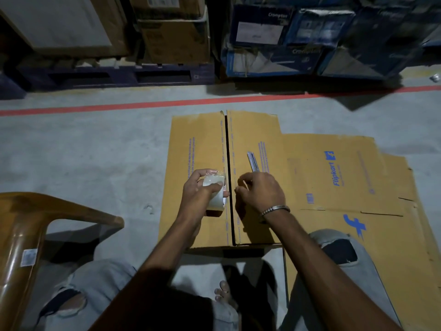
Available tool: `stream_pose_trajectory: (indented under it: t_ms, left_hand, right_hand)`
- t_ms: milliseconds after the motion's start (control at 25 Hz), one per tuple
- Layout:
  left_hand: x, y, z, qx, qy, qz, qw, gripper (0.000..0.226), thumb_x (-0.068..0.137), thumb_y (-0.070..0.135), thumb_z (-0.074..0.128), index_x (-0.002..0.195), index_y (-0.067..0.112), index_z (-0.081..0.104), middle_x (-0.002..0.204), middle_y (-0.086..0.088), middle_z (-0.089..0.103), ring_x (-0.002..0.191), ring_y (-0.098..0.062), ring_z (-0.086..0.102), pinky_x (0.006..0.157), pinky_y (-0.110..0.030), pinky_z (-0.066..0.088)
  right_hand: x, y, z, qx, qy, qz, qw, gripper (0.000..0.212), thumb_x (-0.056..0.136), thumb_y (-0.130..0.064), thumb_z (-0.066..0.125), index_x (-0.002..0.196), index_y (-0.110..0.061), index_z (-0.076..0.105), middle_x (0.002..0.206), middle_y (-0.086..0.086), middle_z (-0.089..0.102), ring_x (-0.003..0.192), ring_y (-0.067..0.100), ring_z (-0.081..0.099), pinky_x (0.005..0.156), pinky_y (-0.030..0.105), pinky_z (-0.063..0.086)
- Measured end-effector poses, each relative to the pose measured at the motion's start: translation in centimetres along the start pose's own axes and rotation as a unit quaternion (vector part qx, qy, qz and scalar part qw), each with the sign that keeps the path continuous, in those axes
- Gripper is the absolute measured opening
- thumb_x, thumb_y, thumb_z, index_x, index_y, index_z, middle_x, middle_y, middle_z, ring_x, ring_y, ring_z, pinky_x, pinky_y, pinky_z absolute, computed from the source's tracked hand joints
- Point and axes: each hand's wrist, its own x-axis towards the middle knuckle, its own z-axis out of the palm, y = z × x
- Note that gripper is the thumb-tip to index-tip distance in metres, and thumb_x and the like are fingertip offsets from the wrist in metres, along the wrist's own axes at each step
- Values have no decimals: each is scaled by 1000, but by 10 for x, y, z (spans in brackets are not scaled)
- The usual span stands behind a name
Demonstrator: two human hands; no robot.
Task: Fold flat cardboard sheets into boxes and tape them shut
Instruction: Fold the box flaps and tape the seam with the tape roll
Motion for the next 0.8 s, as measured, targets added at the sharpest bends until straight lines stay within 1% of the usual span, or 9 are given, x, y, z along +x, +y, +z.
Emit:
stream_pose_trajectory:
  t_ms: [80, 160, 320, 400, 480, 560, 640, 680, 800]
  left_hand:
    - [-2, 1, 2, -4, -8, 7, 1000, 32, 91, -1, 63, 115, 20, 66, 99, -4, 78, 77, -27, 78, 65, -51, 55]
    - [-5, 0, 5, 10, -29, 9, 999, 35, 90, -3, 61, 116, 20, 66, 96, -1, 78, 71, -25, 75, 62, -48, 56]
    - [-4, -18, 11, 33, -65, -6, 997, 34, 93, 1, 66, 120, 23, 63, 109, -3, 79, 90, -30, 79, 72, -57, 58]
    - [-2, -23, 13, 25, -71, -13, 997, 33, 96, 5, 68, 123, 23, 61, 113, -8, 77, 90, -26, 79, 74, -59, 59]
    - [0, -25, 12, 18, -74, -15, 997, 34, 97, 8, 70, 125, 23, 60, 112, -9, 77, 83, -22, 78, 75, -60, 59]
    - [4, -26, 10, 12, -81, -13, 997, 35, 97, 10, 72, 127, 23, 60, 111, -8, 78, 86, -24, 78, 76, -63, 59]
    - [6, -26, 7, 10, -88, -5, 996, 37, 96, 12, 74, 127, 24, 59, 110, -7, 78, 92, -30, 78, 76, -62, 59]
    - [6, -25, 7, 14, -91, 2, 996, 37, 96, 12, 74, 127, 24, 59, 109, -6, 79, 92, -29, 78, 75, -59, 60]
    - [5, -25, 8, 33, -95, 18, 995, 39, 96, 10, 73, 130, 22, 58, 104, -6, 79, 83, -18, 76, 67, -44, 62]
  right_hand:
    - [-2, 0, 9, -52, -33, -4, 998, 19, 88, -41, 74, 104, -32, 75, 102, 5, 63, 89, 26, 66, 76, 37, 59]
    - [-3, -1, 13, -54, -47, -15, 997, 14, 89, -32, 72, 102, -30, 74, 102, 6, 61, 88, 28, 66, 74, 37, 58]
    - [3, 3, 9, -17, -83, -12, 996, 37, 86, -12, 67, 120, -26, 73, 111, 11, 70, 97, 30, 67, 79, 39, 59]
    - [4, 6, 3, 21, -105, -10, 994, 51, 84, -5, 62, 130, -25, 69, 120, 10, 71, 106, 30, 66, 86, 37, 58]
    - [4, 6, -6, 94, -113, -11, 989, 57, 85, 0, 58, 136, -23, 66, 127, 8, 69, 115, 26, 64, 92, 34, 54]
    - [5, -1, -21, 232, -111, 15, 966, 47, 91, -2, 55, 132, -20, 70, 129, 4, 68, 119, 20, 61, 90, 26, 52]
    - [8, -8, -32, 385, -156, 73, 907, 34, 99, -10, 51, 125, -14, 73, 128, 5, 70, 119, 16, 61, 79, 20, 51]
    - [8, -10, -35, 414, -185, 83, 887, 30, 101, -18, 54, 122, -13, 74, 124, 5, 72, 117, 16, 63, 78, 22, 51]
    - [6, -7, -28, 330, -196, 39, 923, 15, 90, -30, 75, 102, -23, 81, 103, 0, 78, 97, 15, 71, 82, 32, 55]
